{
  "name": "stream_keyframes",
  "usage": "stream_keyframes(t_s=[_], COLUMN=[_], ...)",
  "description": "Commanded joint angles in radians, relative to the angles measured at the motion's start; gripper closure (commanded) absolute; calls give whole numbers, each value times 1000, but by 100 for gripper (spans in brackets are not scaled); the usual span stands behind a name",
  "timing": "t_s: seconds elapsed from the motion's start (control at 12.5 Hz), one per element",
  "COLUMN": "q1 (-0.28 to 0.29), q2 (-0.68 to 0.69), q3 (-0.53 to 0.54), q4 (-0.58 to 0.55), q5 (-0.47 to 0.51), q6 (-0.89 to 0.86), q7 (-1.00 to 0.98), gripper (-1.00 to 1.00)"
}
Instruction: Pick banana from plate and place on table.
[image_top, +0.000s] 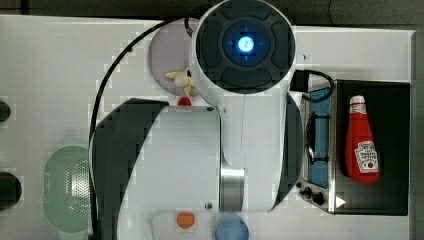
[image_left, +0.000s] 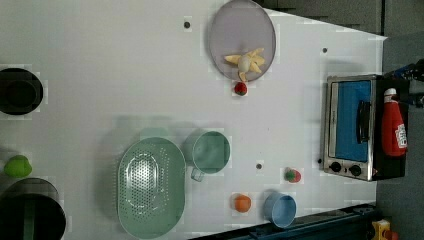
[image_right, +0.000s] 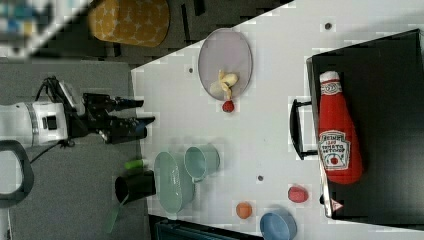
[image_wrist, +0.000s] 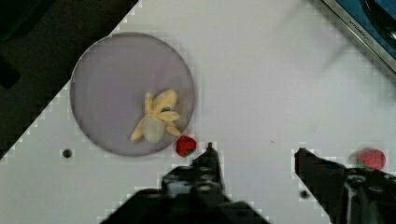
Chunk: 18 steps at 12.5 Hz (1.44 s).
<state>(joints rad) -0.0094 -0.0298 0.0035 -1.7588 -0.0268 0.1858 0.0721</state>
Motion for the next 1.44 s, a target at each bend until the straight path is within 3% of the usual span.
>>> stream_keyframes(t_s=[0.08, 0.24, 0.48, 0.8, 1.44], q1=[-1, 0, 3, 9, 34], q2=[-396, -396, -353, -172, 247], q3=[-12, -11, 0, 40, 72], q4=[-174, -174, -172, -139, 90], q5=[-16, -16, -14, -12, -13], q6=[-242, -241, -203, -60, 161], q7=[73, 73, 77, 98, 144], gripper=[-59, -99, -100, -100, -100])
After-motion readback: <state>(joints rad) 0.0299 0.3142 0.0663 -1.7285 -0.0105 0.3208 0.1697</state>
